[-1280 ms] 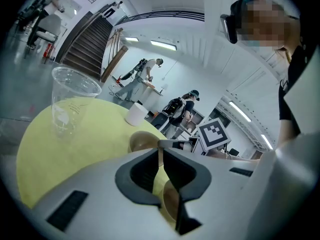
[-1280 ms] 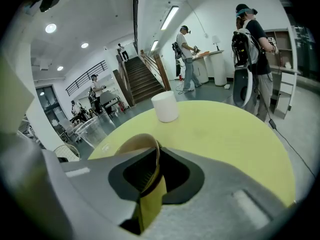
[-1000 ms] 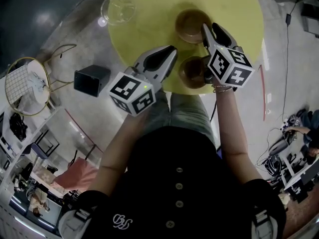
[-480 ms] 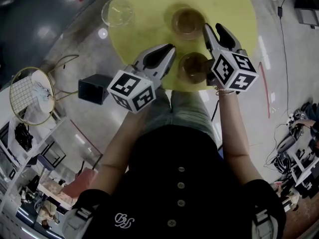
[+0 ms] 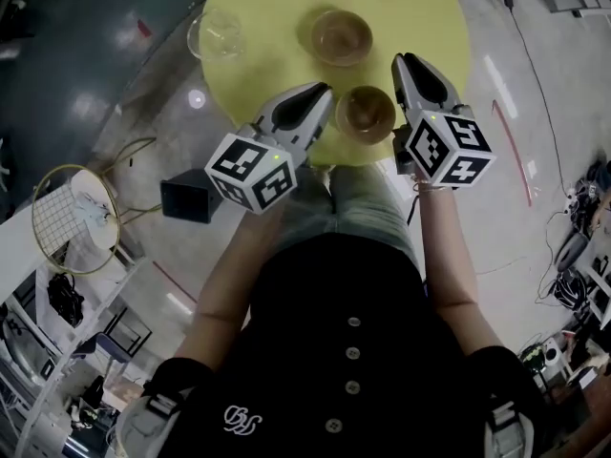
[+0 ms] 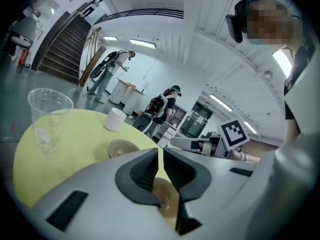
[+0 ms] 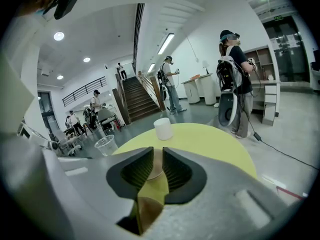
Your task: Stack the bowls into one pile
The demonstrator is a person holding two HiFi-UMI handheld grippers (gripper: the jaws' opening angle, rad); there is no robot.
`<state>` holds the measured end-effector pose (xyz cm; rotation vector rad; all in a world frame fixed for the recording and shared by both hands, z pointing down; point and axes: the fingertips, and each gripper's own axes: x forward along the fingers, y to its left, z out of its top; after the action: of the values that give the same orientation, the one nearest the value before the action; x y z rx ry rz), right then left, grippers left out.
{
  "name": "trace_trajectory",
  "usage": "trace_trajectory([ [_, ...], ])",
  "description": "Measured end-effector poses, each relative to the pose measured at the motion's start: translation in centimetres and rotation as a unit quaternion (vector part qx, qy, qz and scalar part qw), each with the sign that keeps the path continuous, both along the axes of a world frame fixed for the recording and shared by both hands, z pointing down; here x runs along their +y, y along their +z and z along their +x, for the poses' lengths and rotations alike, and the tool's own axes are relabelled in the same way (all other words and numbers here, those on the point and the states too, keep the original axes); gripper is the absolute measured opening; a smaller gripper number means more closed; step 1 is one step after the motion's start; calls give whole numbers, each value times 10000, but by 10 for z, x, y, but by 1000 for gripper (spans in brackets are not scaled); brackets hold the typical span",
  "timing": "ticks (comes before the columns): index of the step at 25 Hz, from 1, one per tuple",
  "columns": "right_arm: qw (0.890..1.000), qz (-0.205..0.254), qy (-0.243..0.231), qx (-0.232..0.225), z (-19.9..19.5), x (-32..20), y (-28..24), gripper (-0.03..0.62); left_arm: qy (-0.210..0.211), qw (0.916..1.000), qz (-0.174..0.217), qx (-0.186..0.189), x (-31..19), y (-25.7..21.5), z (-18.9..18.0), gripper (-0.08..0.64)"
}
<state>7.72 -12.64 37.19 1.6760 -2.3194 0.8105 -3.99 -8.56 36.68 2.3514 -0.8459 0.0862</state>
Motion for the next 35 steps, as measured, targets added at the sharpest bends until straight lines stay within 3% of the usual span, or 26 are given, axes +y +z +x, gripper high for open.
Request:
trace_trajectory([
  [11,9993,-19,378,3,15,54,8,5,540,9985,7,5,30,3,18,40],
  [27,9933,-919,683,-129,8,109,69,6,992,9941,-425,-147,54,35,30,40],
  [28,9926,-975,706,-145,8,111,72,10,1006,9938,-443,-141,55,36,30,40],
  [30,9910,-1094,748,-178,8,113,80,85,1023,9936,-476,-116,55,38,32,40],
  [35,9876,-1254,891,-315,7,116,91,117,1118,9921,-563,-100,59,43,37,40],
])
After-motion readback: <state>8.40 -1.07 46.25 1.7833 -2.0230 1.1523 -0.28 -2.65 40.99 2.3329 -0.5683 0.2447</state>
